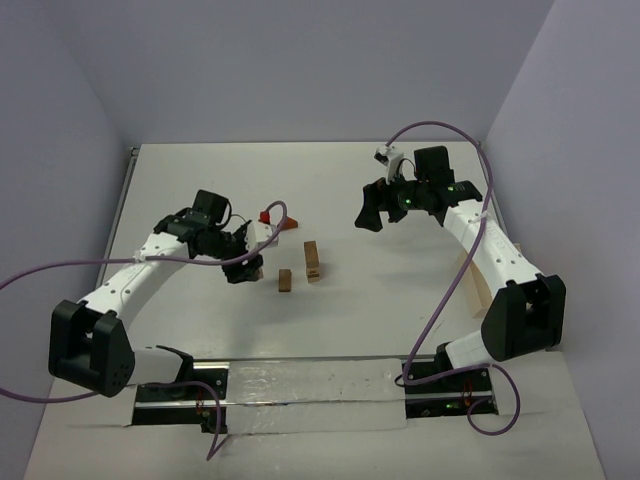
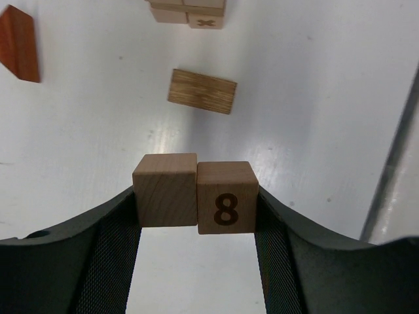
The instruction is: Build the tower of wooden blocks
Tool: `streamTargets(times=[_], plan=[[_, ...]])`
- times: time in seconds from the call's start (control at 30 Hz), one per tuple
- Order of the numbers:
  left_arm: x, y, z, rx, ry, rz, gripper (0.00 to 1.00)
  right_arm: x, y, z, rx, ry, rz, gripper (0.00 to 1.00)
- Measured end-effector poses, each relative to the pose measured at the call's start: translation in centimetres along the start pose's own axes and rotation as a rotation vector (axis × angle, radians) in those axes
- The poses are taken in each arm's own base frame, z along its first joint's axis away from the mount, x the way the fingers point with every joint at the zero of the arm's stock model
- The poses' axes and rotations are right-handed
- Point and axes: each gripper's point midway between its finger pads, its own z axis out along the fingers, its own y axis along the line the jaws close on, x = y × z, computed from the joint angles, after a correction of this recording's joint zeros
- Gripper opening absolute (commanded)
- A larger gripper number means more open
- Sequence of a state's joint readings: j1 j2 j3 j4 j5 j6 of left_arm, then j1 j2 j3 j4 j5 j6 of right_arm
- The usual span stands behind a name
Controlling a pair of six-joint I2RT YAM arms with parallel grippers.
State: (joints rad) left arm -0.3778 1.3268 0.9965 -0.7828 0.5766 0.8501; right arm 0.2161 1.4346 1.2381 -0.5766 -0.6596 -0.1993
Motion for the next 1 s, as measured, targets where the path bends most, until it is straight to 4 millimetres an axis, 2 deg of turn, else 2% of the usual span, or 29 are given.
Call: streamTargets(times=[0.1, 0.23, 0.33, 0.43, 0.5, 0.63, 0.73, 0.9, 1.0], plan=[[-0.9, -0.6, -0.7, 0.012, -0.063, -0.037, 0.00, -0.2, 0.9, -0.1, -0.043, -0.011, 0.018, 1.00], [-3.6, 0.5, -3.4, -0.047, -0.210, -0.119, 0.00, -1.5, 4.7, -0.5, -0.250, -0.057, 0.092, 1.00], [-7.0, 0.8, -6.8, -0.156, -0.349, -0.074, 0.00, -3.2, 7.6, -1.2, -0.418, -0.106, 0.178, 1.00], [-10.7, 0.0, -10.9, -0.260, -0.498, 0.022, 0.00, -4.7, 9.8, -1.7, -0.570, -0.153, 0.276, 0.98], [-12.8, -0.9, -13.4, -0.308, -0.588, 0.077, 0.00, -5.0, 11.1, -1.9, -0.661, -0.176, 0.353, 0.97], [-15.8, -2.5, -16.4, -0.326, -0.730, 0.128, 0.00, -6.7, 14.8, -2.7, -0.846, -0.170, 0.476, 0.97], [-17.3, -3.2, -17.4, -0.314, -0.826, 0.129, 0.00, -7.7, 17.7, -3.4, -0.952, -0.124, 0.539, 0.98], [-18.2, -4.6, -17.1, -0.233, -0.917, 0.110, 0.00, -8.8, 22.6, -4.5, -1.095, -0.020, 0.587, 0.98], [-19.0, -5.2, -17.2, -0.195, -0.956, 0.100, 0.00, -9.4, 24.4, -4.6, -1.148, 0.017, 0.609, 0.98]])
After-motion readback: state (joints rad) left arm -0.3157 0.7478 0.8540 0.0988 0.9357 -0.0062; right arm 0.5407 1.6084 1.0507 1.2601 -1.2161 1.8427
